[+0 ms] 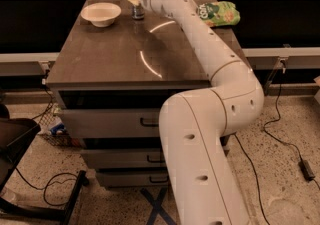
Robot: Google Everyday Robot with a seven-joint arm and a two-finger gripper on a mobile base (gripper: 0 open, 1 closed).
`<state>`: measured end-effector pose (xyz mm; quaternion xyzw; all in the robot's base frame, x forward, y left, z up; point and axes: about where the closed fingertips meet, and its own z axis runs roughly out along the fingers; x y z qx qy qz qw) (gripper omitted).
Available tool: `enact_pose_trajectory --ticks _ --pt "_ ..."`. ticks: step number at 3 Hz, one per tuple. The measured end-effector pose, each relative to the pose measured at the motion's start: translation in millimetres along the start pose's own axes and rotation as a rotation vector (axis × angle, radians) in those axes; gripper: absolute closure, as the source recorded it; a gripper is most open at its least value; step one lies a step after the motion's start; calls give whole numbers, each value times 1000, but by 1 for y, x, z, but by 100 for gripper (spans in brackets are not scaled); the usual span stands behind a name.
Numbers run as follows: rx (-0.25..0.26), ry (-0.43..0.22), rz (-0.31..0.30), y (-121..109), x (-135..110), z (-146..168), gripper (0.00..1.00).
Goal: Move redbull can near paper bowl
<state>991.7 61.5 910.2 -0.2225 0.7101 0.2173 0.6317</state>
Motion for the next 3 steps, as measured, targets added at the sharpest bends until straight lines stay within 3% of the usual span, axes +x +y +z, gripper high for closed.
enact_pose_trajectory --ticks 1,2,3 --pt "-3 2 1 2 2 2 35" --pt "-7 5 2 5 4 5 4" --pt "-9 6 2 6 5 6 0"
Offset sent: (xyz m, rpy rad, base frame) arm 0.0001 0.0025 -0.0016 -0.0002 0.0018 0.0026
